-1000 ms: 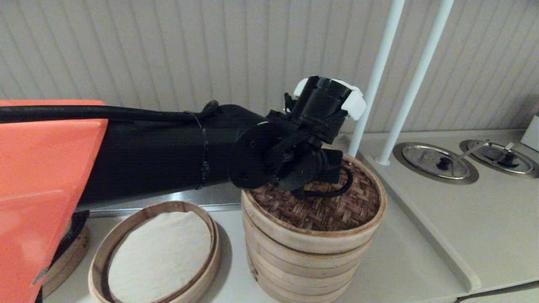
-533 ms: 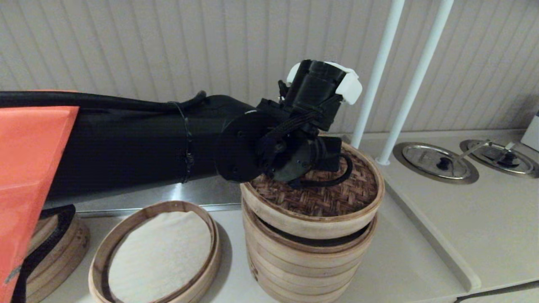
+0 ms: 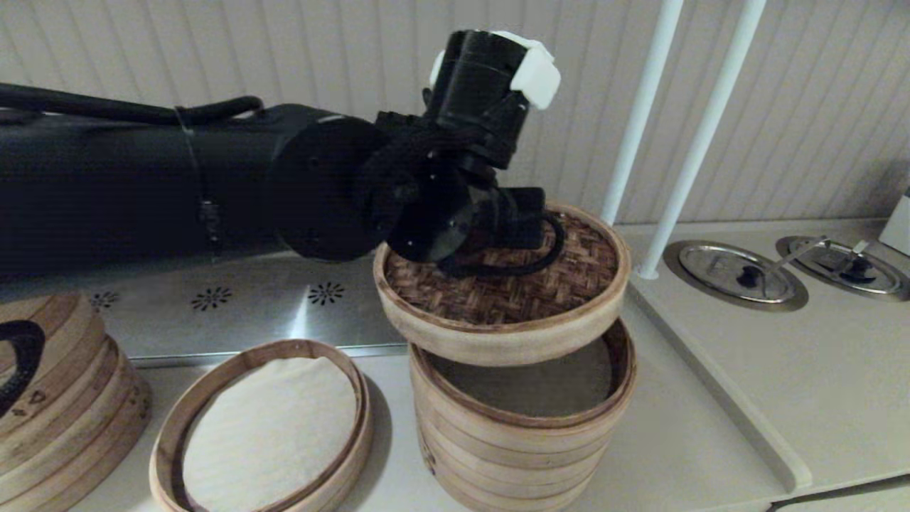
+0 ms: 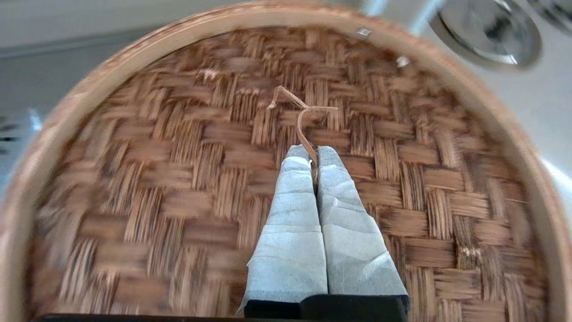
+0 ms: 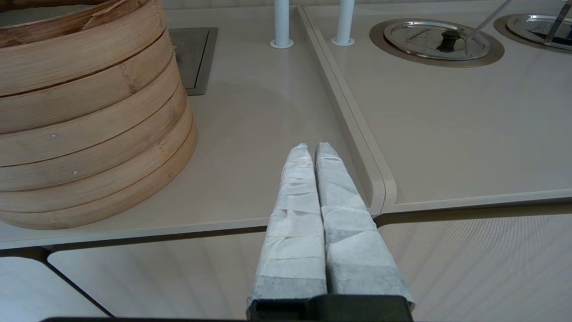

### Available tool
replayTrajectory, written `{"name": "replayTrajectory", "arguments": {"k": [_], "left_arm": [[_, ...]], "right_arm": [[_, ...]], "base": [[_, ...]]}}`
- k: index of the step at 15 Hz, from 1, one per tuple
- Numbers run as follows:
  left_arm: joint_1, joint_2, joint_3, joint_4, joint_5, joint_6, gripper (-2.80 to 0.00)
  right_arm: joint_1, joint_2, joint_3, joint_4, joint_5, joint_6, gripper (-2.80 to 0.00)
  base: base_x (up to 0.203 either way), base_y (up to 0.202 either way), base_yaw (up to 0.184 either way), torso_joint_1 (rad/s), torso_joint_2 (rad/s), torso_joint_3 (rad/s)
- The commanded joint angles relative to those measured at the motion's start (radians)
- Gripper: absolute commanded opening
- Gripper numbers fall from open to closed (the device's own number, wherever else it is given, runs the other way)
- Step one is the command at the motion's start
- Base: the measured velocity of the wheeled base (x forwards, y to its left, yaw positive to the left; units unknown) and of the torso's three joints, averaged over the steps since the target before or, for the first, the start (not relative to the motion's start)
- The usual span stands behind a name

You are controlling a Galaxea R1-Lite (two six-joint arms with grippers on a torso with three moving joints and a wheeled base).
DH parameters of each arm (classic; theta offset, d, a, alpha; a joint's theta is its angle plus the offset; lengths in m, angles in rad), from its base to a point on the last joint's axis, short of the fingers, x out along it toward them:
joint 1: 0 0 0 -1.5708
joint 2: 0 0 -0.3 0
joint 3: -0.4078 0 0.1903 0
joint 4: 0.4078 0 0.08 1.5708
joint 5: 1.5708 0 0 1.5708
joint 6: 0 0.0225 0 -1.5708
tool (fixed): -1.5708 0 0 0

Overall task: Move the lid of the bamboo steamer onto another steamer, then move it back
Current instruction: Put the steamer

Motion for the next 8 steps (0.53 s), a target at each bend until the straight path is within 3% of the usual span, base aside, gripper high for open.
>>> {"name": "replayTrajectory", "arguments": {"k": [1,4,8], "left_arm": [[0.036,-0.076,0.026,0.018,0.003,-0.002,-2.80],[0.092,-0.134,0.091,0.024,0.001,0.000,-2.80],[0.169,-0.268,0.294,0.013,-0.004,-0.002,-2.80]], "right_arm": [[0.000,0.000,0.003,0.000,0.000,0.000,-2.80],[0.000,0.001,0.004,-0.001,0.000,0.000,-2.80],[-0.001,0.001,0.004,-0.001,0.000,0.000,-2.80]], "base": [[0.000,0.000,0.000,0.000,0.00,0.000],[0.000,0.000,0.000,0.000,0.00,0.000],[0.000,0.000,0.000,0.000,0.00,0.000]]}}
